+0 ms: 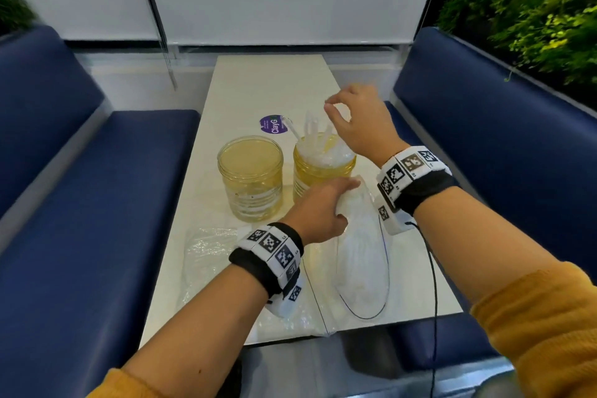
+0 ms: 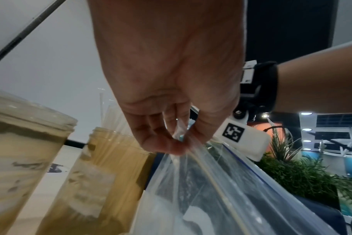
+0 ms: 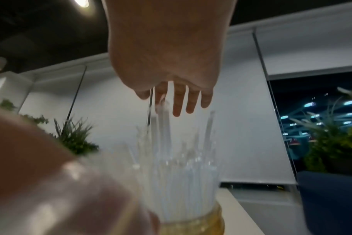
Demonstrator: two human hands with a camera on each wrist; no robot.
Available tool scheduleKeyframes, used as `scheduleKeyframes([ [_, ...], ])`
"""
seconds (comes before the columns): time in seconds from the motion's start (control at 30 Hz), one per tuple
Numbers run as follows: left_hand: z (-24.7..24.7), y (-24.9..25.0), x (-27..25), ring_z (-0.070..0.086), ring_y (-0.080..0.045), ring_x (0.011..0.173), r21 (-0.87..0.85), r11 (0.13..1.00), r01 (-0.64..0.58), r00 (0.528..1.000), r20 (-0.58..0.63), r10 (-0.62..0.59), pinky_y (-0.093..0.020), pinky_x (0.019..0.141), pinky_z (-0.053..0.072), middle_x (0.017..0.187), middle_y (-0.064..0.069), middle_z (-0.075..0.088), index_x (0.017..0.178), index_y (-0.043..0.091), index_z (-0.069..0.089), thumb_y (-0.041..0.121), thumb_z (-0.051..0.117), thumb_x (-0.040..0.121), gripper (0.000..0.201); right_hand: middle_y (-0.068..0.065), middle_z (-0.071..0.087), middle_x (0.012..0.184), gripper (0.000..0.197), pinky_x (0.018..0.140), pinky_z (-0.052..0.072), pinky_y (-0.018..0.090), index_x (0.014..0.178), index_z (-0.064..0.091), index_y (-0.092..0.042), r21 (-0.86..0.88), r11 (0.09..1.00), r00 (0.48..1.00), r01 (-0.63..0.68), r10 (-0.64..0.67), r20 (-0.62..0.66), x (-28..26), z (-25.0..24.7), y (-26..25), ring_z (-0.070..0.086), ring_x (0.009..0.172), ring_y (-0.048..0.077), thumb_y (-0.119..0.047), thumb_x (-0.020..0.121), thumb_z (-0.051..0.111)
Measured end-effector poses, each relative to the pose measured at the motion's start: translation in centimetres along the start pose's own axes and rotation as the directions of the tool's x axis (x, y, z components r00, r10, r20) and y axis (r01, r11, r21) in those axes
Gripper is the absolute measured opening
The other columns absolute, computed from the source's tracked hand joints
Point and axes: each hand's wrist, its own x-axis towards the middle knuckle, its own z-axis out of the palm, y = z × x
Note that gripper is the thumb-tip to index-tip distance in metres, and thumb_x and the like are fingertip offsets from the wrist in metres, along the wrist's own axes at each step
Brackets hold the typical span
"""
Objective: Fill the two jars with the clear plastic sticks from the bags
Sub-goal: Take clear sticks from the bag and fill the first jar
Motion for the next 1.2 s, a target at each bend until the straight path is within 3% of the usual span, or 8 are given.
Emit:
scheduleKeyframes([
  [0.1, 0.4, 1.0, 1.0, 0.054, -0.035, 0.126, -0.069, 0.998, 0.01, 1.0, 0.003, -0.01, -0.036, 0.105, 0.043, 0.148, -0.007, 0.05, 0.152, 0.018, 0.042, -0.002, 0.059, 0.088, 0.069, -0.003, 0.06, 0.08, 0.024, 0.068, 0.049, 0.033, 0.083, 0.064, -0.018, -0.059, 0.99, 0.989, -0.13, 0.125, -0.08, -1.9, -3.6, -1.1, 0.056, 0.076, 0.021, -0.034, 0.095, 0.051],
  [0.2, 0.6, 2.2, 2.3, 0.056, -0.038, 0.123, -0.118, 0.993, -0.015, 1.0, -0.026, 0.012, -0.037, 0.1, 0.047, 0.146, -0.009, 0.052, 0.151, 0.018, 0.042, -0.005, 0.052, 0.092, 0.064, 0.006, 0.053, 0.076, 0.021, 0.061, 0.043, 0.032, 0.078, 0.054, -0.011, -0.261, 0.915, 0.942, -0.309, 0.332, 0.051, -4.7, -6.4, -1.7, 0.052, 0.069, 0.025, -0.024, 0.094, 0.052],
  [0.33, 1.5, 3.8, 3.2, 0.06, -0.034, 0.102, -0.19, 0.973, -0.134, 0.989, -0.086, 0.119, -0.03, 0.083, 0.044, 0.14, -0.008, 0.054, 0.146, 0.017, 0.047, -0.01, 0.051, 0.092, 0.06, 0.01, 0.061, 0.095, 0.012, 0.065, 0.046, 0.035, 0.103, 0.06, -0.007, -0.466, 0.794, 0.739, -0.39, 0.572, 0.356, -9.7, -6.3, -0.3, 0.06, 0.081, 0.028, -0.008, 0.091, 0.059],
  [0.5, 3.8, 4.4, 3.9, 0.046, -0.02, 0.138, -0.156, 0.973, -0.169, 0.984, -0.079, 0.158, -0.037, 0.117, 0.039, 0.155, 0.001, 0.043, 0.149, 0.017, 0.043, -0.007, 0.053, 0.091, 0.063, 0.008, 0.061, 0.097, 0.02, 0.075, 0.053, 0.033, 0.107, 0.062, -0.007, -0.426, 0.764, 0.564, -0.484, 0.645, 0.516, -14.1, -2.6, 2.0, 0.066, 0.089, 0.027, -0.022, 0.099, 0.051],
  [0.63, 4.7, 4.6, 3.8, 0.04, -0.015, 0.144, -0.09, 0.968, -0.232, 0.971, -0.088, 0.225, -0.029, 0.121, 0.031, 0.157, 0.001, 0.043, 0.15, 0.014, 0.043, -0.007, 0.051, 0.093, 0.062, 0.001, 0.062, 0.099, 0.032, 0.091, 0.046, 0.035, 0.11, 0.064, -0.011, -0.562, 0.711, 0.442, -0.422, 0.703, 0.558, -16.2, 0.1, 4.2, 0.059, 0.096, 0.02, -0.039, 0.097, 0.053],
  [0.73, 5.1, 4.1, 3.6, 0.038, -0.014, 0.146, -0.074, 0.968, -0.24, 0.97, -0.062, 0.236, -0.029, 0.122, 0.031, 0.158, 0.002, 0.041, 0.15, 0.014, 0.043, -0.009, 0.047, 0.094, 0.061, 0.0, 0.064, 0.098, 0.023, 0.085, 0.049, 0.034, 0.104, 0.063, -0.015, -0.587, 0.674, 0.346, -0.448, 0.736, 0.581, -16.8, 1.5, 5.4, 0.059, 0.091, 0.021, -0.035, 0.093, 0.061],
  [0.93, 5.6, 3.8, 3.2, 0.04, -0.011, 0.143, -0.065, 0.965, -0.254, 0.966, -0.068, 0.249, -0.028, 0.119, 0.036, 0.156, 0.004, 0.043, 0.149, 0.016, 0.046, -0.009, 0.046, 0.093, 0.061, -0.002, 0.058, 0.077, 0.018, 0.089, 0.052, 0.034, 0.076, 0.056, -0.016, -0.606, 0.619, 0.302, -0.5, 0.78, 0.548, -17.2, 2.8, 6.3, 0.057, 0.074, 0.016, -0.027, 0.092, 0.055],
  [1.2, 5.0, 3.4, 2.9, 0.053, -0.016, 0.126, 0.049, 0.978, -0.204, 0.97, -0.123, 0.209, -0.031, 0.103, 0.048, 0.148, 0.007, 0.05, 0.144, 0.02, 0.05, 0.004, 0.058, 0.09, 0.057, 0.007, 0.066, 0.095, 0.016, 0.079, 0.043, 0.029, 0.098, 0.064, -0.008, -0.578, 0.679, 0.356, -0.453, 0.732, 0.581, -16.9, 0.9, 6.0, 0.063, 0.088, 0.021, -0.013, 0.097, 0.05],
])
